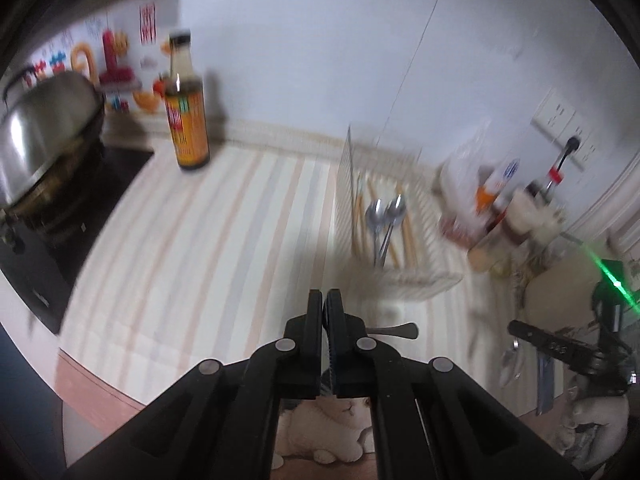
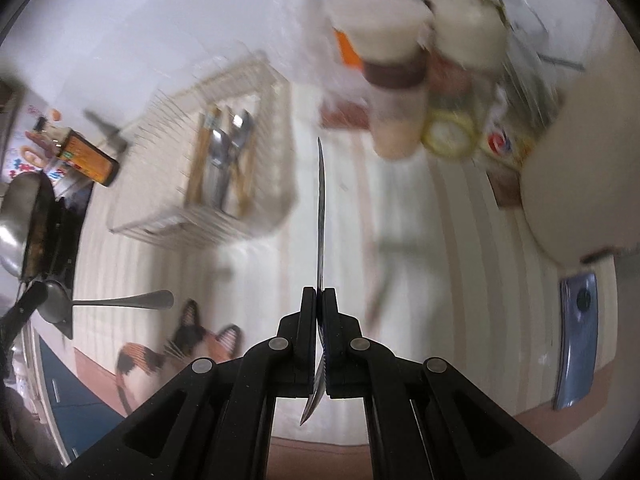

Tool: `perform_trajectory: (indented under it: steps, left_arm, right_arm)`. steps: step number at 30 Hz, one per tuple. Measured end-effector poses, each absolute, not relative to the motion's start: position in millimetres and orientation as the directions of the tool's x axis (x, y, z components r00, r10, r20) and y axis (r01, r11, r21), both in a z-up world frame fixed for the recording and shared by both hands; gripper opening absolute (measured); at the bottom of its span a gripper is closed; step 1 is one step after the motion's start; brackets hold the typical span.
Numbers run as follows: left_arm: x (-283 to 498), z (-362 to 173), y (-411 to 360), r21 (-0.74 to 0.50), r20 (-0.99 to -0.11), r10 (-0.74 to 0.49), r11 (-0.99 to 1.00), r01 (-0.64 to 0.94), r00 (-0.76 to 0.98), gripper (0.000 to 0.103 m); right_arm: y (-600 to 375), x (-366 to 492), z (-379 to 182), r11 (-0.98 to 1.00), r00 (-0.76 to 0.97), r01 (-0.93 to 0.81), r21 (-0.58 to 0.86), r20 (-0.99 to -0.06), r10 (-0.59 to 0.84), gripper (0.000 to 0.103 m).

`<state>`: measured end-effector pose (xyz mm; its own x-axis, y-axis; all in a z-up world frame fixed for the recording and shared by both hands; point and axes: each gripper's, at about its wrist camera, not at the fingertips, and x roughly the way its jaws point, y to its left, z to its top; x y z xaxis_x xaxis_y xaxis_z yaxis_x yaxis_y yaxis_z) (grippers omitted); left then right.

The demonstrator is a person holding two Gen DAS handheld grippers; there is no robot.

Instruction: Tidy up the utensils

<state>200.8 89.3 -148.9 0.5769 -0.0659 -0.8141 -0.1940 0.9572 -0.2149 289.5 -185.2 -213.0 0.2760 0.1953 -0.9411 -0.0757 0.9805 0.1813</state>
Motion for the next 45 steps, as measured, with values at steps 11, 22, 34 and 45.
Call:
perform_trajectory:
  steps: [11, 22, 34, 45]
  left_arm:
    - [245.2, -82.6, 90.8, -0.206, -0.739, -0.043, 0.965, -0.165, 0.672, 0.0]
    - [360.4, -143.0, 68.6, -0.221, -0.856, -0.118, 0.964, -0.15, 0.503, 0.003]
    - [376.2, -173.2, 50.6, -0.071, -0.902, 0.014, 0.981, -0.18, 0.431, 0.056]
    - [351.8, -200.6, 36.6, 0.064, -0.894, 0.143, 0.979, -0.195, 0.424, 0.103]
  right_arm:
    - [-134.1, 364.6, -163.4, 0.966, 0.356, -0.167, 0.195, -0.902, 0.244, 0.002]
    - [-107.1, 439.1, -209.4, 0.954, 0.238, -0.124, 0.273, -0.925, 0.295, 0.003]
    - [-109.7, 432.8, -226.7, 0.962, 0.233, -0.147, 0.229, -0.938, 0.258, 0.045]
    - [-126.1, 388.8, -227.6, 0.989, 0.378, -0.145, -0.038, -0.925, 0.019, 0.101]
